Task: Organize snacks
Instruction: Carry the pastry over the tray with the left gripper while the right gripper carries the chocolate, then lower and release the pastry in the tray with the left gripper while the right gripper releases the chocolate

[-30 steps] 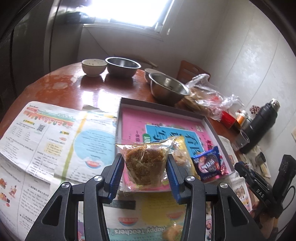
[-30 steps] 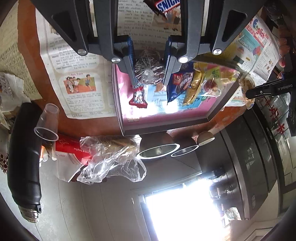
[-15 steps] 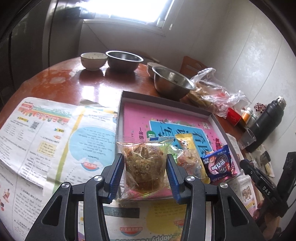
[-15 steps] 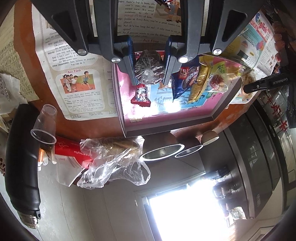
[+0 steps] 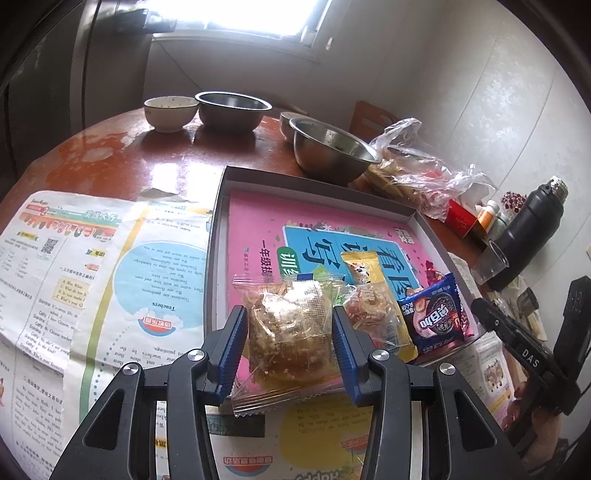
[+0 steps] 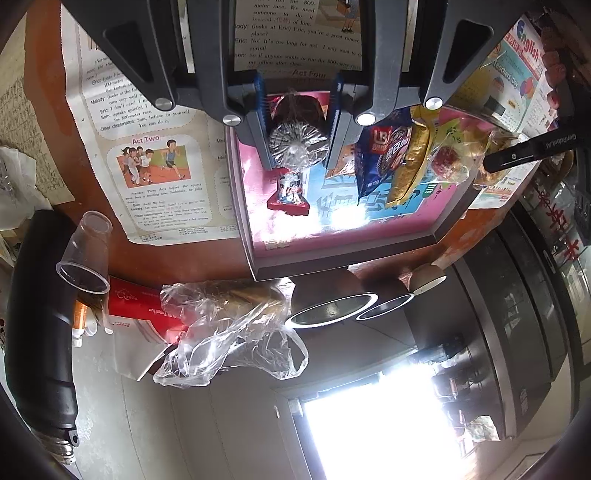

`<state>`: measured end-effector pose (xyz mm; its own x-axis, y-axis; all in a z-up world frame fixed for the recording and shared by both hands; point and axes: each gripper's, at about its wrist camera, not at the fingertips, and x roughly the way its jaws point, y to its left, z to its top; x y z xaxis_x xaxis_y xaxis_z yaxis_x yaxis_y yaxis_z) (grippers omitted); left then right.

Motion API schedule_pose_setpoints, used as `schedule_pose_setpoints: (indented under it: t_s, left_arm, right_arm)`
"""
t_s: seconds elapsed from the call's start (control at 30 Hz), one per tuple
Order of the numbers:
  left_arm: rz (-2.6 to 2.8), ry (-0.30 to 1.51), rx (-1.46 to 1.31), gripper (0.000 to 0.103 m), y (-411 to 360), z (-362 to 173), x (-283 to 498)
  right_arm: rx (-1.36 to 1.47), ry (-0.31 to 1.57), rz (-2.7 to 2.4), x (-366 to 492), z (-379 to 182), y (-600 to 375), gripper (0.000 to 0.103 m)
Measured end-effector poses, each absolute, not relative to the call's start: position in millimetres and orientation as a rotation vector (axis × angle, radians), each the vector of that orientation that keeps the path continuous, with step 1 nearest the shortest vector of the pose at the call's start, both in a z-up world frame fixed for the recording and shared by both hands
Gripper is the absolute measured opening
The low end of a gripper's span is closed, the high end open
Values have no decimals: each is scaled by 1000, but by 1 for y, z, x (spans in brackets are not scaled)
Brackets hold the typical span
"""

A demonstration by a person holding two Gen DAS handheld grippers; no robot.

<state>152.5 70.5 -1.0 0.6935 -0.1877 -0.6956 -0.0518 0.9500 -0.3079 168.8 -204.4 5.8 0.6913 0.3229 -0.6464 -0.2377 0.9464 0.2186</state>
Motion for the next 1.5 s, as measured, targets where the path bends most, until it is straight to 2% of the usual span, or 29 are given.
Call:
schedule_pose_setpoints:
  t_s: [1.5]
  left_arm:
    - [-139, 817, -281, 48, 60, -11, 151]
  right_arm:
    - [113, 771, 224, 182, -8, -207, 26]
